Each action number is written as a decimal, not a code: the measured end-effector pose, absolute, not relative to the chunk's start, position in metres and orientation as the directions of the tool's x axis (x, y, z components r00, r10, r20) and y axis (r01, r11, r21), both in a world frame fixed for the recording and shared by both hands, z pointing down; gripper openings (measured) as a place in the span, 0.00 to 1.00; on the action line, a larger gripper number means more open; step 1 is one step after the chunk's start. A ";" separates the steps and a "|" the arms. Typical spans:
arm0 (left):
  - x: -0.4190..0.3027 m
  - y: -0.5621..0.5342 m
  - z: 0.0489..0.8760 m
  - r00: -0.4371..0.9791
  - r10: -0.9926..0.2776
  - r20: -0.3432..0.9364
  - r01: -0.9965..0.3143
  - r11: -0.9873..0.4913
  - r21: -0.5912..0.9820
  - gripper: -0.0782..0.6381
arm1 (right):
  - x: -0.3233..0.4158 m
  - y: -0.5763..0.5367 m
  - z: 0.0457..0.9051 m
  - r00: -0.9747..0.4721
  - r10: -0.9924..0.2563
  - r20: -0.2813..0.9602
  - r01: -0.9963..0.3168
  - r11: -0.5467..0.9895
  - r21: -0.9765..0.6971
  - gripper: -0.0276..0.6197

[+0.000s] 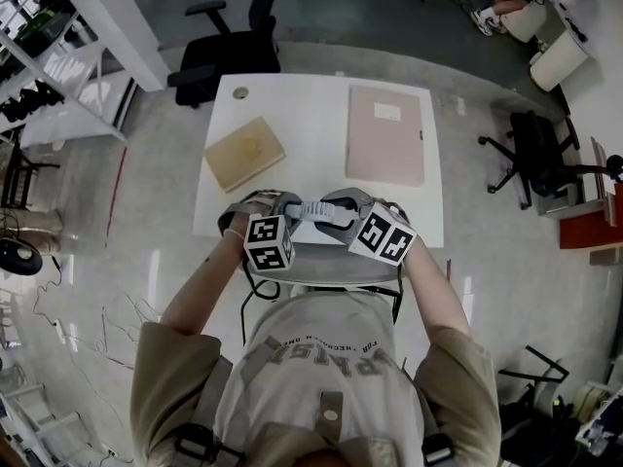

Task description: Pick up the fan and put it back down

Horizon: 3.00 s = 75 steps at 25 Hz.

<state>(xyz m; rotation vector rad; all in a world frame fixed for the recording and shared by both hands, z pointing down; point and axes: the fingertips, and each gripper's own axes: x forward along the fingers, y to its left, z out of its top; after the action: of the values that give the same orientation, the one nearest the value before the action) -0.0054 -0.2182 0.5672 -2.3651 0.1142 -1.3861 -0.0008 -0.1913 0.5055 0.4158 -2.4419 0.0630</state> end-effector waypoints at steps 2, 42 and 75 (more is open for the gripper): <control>-0.002 -0.222 0.565 0.519 -0.307 0.798 0.126 -0.896 -0.426 0.32 | 0.004 -0.194 0.508 -0.745 -0.276 0.607 -0.333 0.943 0.020 0.32; 0.001 -0.219 0.570 0.516 -0.448 0.730 0.182 -0.776 -0.604 0.42 | 0.030 -0.194 0.547 -0.935 -0.126 0.332 -0.342 0.569 -0.748 0.32; 0.008 -0.207 0.622 0.468 -0.197 0.861 0.061 -0.965 -0.254 0.41 | 0.024 -0.190 0.609 -0.526 -0.211 0.824 -0.295 0.954 0.056 0.63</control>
<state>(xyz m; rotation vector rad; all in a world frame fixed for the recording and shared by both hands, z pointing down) 0.0080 -0.2069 0.6219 -2.4686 0.1172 -1.4974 0.0242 -0.1901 0.6090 0.3563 -2.1424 0.1106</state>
